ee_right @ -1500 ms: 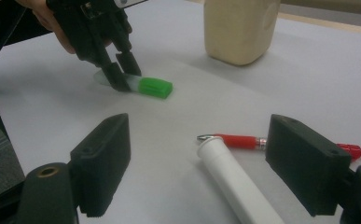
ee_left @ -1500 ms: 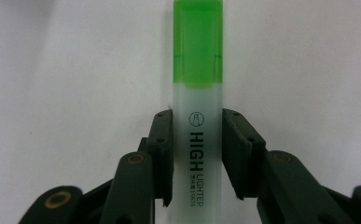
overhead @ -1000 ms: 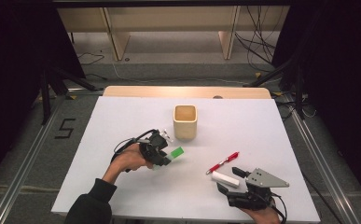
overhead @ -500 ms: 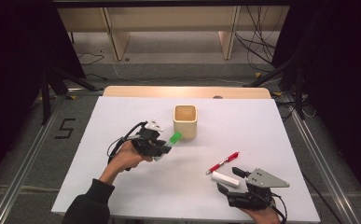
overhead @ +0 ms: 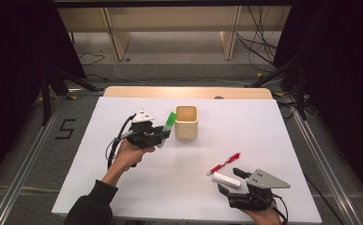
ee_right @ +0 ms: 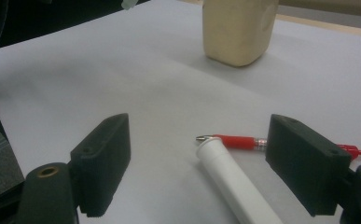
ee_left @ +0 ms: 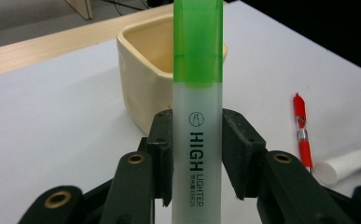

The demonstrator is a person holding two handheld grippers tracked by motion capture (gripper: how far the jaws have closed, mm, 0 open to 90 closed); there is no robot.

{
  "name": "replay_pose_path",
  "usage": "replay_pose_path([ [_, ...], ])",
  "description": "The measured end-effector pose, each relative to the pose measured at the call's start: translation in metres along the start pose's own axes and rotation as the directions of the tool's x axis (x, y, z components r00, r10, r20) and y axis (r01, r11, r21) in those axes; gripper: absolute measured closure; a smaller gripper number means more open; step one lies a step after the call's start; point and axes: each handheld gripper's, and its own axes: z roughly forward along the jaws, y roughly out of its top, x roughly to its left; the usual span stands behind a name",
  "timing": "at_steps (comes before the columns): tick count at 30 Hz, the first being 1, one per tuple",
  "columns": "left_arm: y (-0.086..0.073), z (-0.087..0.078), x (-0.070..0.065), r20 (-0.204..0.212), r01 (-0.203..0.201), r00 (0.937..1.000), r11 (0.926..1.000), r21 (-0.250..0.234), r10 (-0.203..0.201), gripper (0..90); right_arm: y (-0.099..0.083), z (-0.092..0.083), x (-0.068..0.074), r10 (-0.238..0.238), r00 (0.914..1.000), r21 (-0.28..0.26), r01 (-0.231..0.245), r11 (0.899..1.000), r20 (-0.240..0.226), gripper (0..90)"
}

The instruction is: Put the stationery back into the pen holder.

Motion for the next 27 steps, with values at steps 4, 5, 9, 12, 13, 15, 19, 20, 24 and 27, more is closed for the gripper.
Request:
replay_pose_path([
  [4,0.002,0.0,0.0,-0.037,0.024,0.9989,0.998,-0.058,-0.027,66.0,0.0,0.0,0.0,0.003,1.0,0.0,-0.003,1.0,0.0,22.9],
  [5,0.002,0.0,0.0,-0.037,0.024,0.9989,0.998,-0.058,-0.027,66.0,0.0,0.0,0.001,0.003,1.0,0.001,-0.003,1.0,0.001,22.9],
  [9,0.005,0.002,-0.001,-0.046,0.051,0.9973,0.9934,-0.103,-0.056,66.0,0.0,0.001,0.0,0.008,1.0,0.003,-0.008,1.0,0.002,23.0],
  [12,0.008,0.005,-0.002,-0.049,0.069,0.996,0.9893,-0.128,-0.075,66.0,0.0,0.001,0.0,0.008,1.0,0.002,-0.008,1.0,0.001,22.9],
  [13,0.01,0.006,-0.002,-0.054,0.069,0.9956,0.989,-0.131,-0.076,66.0,0.0,0.001,0.0,0.006,1.0,-0.001,-0.006,1.0,0.0,22.9],
  [15,0.014,0.009,-0.003,-0.059,0.069,0.9952,0.988,-0.138,-0.078,66.0,0.0,0.0,0.0,0.006,1.0,-0.002,-0.006,1.0,0.0,23.0],
  [19,0.023,0.012,-0.002,-0.062,0.087,0.9932,0.983,-0.161,-0.098,66.0,0.0,0.0,0.0,0.011,0.9999,-0.005,-0.011,1.0,0.0,22.9],
  [20,0.023,0.012,-0.002,-0.062,0.087,0.9932,0.983,-0.161,-0.098,66.0,0.0,0.0,0.0,0.012,0.9999,-0.007,-0.012,1.0,-0.001,22.9],
  [24,0.026,0.016,-0.003,-0.08,0.073,0.9929,0.9837,-0.164,-0.087,66.0,0.0,0.0,0.0,0.012,0.9999,0.0,-0.012,1.0,-0.001,22.9],
  [27,0.03,0.019,-0.001,-0.078,0.088,0.9916,0.9806,-0.175,-0.103,66.0,0.0,0.0,0.0,0.013,0.9999,0.0,-0.013,1.0,-0.001,22.9],
])
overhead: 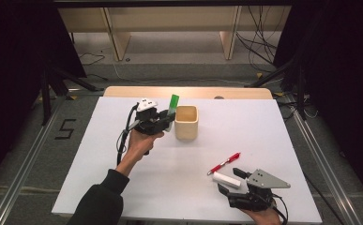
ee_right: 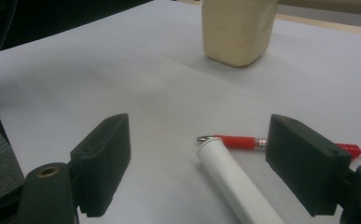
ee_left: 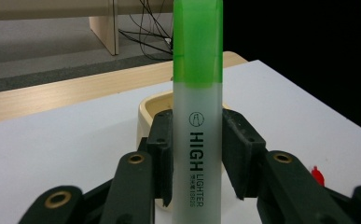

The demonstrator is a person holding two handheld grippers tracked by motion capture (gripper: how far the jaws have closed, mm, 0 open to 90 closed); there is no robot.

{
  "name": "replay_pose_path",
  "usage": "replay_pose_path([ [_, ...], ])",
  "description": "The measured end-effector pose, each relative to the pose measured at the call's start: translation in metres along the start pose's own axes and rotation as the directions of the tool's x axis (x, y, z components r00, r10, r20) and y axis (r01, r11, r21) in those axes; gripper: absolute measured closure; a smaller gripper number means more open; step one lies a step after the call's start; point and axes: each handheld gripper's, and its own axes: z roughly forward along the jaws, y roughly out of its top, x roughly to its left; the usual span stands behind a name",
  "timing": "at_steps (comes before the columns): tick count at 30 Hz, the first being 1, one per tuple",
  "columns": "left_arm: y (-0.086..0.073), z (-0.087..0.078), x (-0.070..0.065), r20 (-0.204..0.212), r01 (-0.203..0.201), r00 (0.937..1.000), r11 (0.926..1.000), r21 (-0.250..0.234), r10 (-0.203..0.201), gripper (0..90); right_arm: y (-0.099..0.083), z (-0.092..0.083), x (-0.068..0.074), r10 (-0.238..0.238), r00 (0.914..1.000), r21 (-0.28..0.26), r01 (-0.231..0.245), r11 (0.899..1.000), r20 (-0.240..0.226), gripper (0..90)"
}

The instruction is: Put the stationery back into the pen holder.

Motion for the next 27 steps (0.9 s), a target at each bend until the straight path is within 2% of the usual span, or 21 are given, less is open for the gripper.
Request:
replay_pose_path([
  [3,0.003,0.004,0.002,-0.012,0.01,0.9999,0.9999,-0.011,-0.01,66.0,0.0,0.0,0.0,0.0,1.0,-0.003,0.0,1.0,0.0,22.9],
  [4,0.006,0.007,0.004,-0.01,0.024,0.9997,0.9996,-0.015,-0.024,66.0,0.0,0.0,0.0,0.001,1.0,-0.003,-0.001,1.0,-0.001,22.9],
  [10,0.012,0.017,0.004,-0.021,0.032,0.9993,0.9993,-0.018,-0.032,66.0,0.0,0.0,0.0,0.003,1.0,-0.004,-0.003,1.0,-0.002,22.9],
  [27,0.027,0.042,-0.008,-0.026,0.006,0.9996,1.0,-0.007,-0.006,66.0,0.0,0.0,0.0,-0.003,1.0,-0.003,0.003,1.0,-0.005,22.9],
])
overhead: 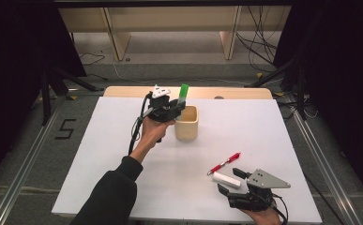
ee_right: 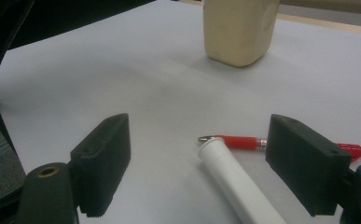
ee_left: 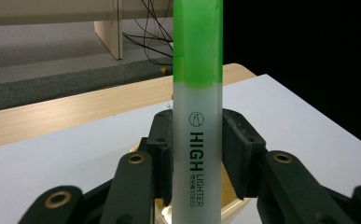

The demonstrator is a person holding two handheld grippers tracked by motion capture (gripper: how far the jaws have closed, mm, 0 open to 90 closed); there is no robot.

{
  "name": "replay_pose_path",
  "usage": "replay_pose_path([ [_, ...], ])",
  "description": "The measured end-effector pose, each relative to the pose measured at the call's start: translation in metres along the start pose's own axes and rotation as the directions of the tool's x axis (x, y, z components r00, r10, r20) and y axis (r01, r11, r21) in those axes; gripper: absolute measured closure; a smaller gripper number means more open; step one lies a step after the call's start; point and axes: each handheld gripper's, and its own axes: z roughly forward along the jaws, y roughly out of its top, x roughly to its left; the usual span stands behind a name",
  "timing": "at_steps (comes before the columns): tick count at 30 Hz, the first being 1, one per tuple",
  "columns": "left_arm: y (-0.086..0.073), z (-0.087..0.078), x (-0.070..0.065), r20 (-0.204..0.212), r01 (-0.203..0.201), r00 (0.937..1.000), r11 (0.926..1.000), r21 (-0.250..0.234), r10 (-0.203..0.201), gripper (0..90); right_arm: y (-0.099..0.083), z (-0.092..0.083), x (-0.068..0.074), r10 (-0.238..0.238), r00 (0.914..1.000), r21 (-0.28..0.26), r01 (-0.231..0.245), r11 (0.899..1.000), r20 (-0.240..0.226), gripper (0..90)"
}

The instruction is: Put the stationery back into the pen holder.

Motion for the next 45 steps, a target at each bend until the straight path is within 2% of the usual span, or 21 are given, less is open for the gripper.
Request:
replay_pose_path([
  [15,-0.002,0.023,-0.002,-0.015,0.006,0.9999,0.9999,0.012,-0.006,66.0,0.0,-0.002,-0.001,0.005,1.0,-0.001,-0.005,1.0,-0.002,22.9],
  [22,-0.002,0.028,0.0,-0.026,0.015,0.9996,0.9999,0.006,-0.014,66.0,0.0,-0.001,-0.001,0.004,1.0,0.0,-0.004,1.0,-0.003,22.9],
  [45,-0.011,0.042,-0.002,-0.04,0.002,0.9992,0.9989,0.047,0.0,65.9,0.0,-0.001,-0.001,0.005,1.0,0.0,-0.005,1.0,-0.004,22.9],
])
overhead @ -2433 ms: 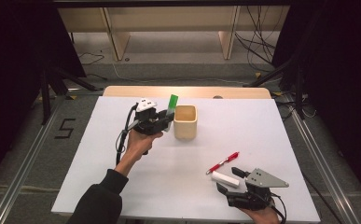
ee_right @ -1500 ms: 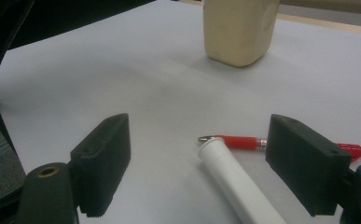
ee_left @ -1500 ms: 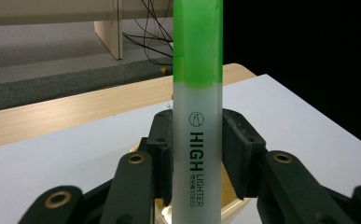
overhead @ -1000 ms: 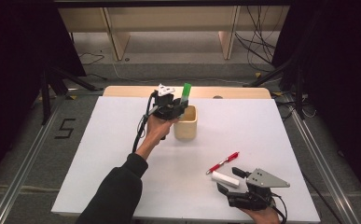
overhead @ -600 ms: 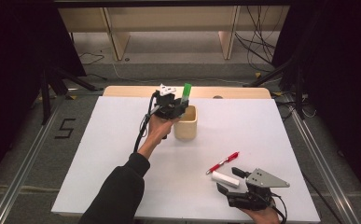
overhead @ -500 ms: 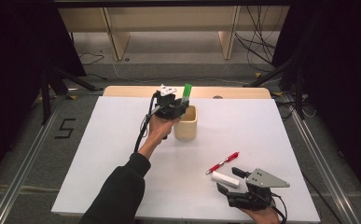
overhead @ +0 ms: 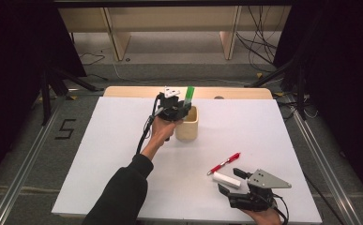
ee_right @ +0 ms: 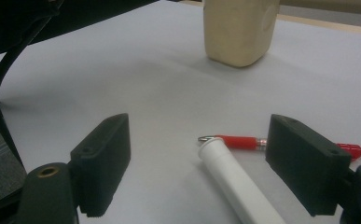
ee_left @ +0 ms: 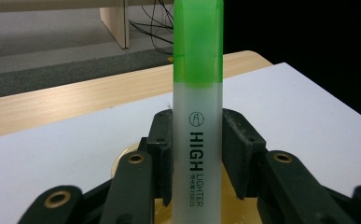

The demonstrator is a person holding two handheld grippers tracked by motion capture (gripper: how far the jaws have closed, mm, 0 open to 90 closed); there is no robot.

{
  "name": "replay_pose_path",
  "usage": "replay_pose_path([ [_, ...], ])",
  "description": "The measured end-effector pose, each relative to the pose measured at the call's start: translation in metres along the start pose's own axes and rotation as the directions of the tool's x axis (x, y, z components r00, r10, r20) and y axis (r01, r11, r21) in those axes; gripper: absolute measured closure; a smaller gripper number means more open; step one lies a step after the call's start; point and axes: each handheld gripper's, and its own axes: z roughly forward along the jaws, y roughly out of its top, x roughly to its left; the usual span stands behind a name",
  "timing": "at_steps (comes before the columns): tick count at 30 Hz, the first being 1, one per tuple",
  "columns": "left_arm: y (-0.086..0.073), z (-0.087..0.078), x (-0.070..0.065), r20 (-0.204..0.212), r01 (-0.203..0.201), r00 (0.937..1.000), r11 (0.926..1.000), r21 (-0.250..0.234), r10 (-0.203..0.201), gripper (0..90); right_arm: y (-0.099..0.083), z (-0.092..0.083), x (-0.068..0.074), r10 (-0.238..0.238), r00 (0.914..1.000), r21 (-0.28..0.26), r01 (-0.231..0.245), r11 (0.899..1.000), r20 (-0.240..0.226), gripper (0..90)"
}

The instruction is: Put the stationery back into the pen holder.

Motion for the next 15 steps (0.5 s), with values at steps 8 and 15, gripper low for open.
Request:
replay_pose_path([
  [8,-0.0016,0.0008,-0.0017,-0.007,-0.007,0.9999,0.9998,0.018,0.007,65.7,0.0,0.0004,0.0002,0.0,1.0,-0.001,0.0,1.0,-0.001,22.9],
  [15,-0.0015,-0.0051,-0.0024,0.02,-0.011,0.9998,0.9987,0.05,0.01,51.3,-0.0002,0.0007,0.0,0.004,1.0,0.0,-0.004,1.0,0.0,22.9],
])
